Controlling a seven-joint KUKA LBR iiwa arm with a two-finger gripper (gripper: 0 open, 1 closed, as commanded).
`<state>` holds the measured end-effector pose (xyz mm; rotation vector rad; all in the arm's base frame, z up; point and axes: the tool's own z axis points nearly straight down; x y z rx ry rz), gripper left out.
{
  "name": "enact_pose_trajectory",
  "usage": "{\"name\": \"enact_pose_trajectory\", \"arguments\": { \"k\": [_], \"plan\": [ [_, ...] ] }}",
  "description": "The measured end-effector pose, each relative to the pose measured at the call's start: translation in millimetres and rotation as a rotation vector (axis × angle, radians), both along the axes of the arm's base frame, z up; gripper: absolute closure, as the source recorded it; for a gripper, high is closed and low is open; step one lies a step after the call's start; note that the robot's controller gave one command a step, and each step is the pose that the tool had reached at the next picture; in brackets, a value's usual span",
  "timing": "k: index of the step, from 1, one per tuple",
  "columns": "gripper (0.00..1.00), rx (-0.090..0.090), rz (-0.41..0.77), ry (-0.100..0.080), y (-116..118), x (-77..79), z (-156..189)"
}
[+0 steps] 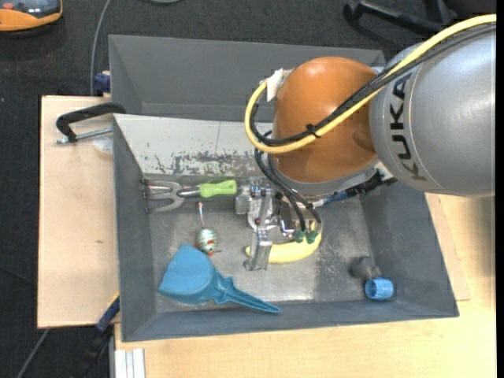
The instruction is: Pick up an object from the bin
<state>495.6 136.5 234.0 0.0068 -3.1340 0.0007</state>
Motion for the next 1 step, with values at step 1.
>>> {"name": "enact_pose_trajectory", "arguments": {
  "k": [1],
  "plan": [
    [0.0,0.0,-0.019,0.005,-14.9,53.9,-146.0]
  ]
}}
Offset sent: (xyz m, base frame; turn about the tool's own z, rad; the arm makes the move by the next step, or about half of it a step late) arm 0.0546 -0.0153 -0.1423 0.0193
